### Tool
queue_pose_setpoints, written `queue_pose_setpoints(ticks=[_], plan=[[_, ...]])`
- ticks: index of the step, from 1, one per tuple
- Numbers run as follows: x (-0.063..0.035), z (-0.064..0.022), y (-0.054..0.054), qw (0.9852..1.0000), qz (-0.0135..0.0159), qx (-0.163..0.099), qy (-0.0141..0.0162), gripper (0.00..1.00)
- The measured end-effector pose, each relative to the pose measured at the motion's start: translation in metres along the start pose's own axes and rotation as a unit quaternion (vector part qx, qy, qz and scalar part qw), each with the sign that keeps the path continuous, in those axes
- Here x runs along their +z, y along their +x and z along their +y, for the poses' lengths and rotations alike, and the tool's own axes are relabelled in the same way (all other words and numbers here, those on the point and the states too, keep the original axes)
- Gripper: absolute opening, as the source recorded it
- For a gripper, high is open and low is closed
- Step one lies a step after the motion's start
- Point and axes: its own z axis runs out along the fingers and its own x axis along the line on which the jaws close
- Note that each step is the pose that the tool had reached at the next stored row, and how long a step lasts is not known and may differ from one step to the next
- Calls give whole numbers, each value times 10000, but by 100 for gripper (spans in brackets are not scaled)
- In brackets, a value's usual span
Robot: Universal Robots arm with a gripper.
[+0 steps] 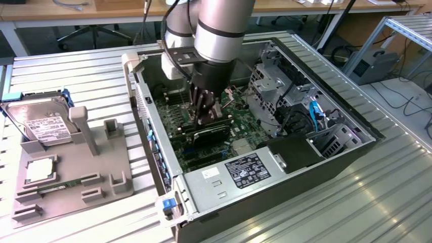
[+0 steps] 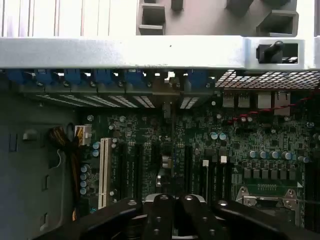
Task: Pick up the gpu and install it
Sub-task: 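Press down on the gpu until it lock into place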
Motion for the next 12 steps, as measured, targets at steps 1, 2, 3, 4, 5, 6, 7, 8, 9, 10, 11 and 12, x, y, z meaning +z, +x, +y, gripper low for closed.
queue_pose_setpoints(ticks=[1, 2, 3, 4, 5, 6, 7, 8, 9, 10, 11, 12], plan=[[-11, -114, 4, 10000, -1, -3, -42, 11], [-26, -250, 8, 10000, -2, -6, -82, 11], [-35, -345, 11, 9999, -4, -9, -114, 11], [-37, -360, 12, 9999, -3, -9, -118, 11], [-39, -371, 12, 9999, -2, -9, -121, 11], [-39, -375, 13, 9999, -2, -9, -121, 11], [-39, -375, 12, 9999, -3, -9, -121, 11], [-38, -375, 12, 9999, -3, -8, -121, 11], [-39, -376, 12, 9999, -3, -9, -121, 11], [-39, -376, 12, 9999, -3, -9, -121, 11], [-39, -376, 12, 9999, -3, -9, -121, 11], [-39, -376, 12, 9999, -3, -9, -121, 11]])
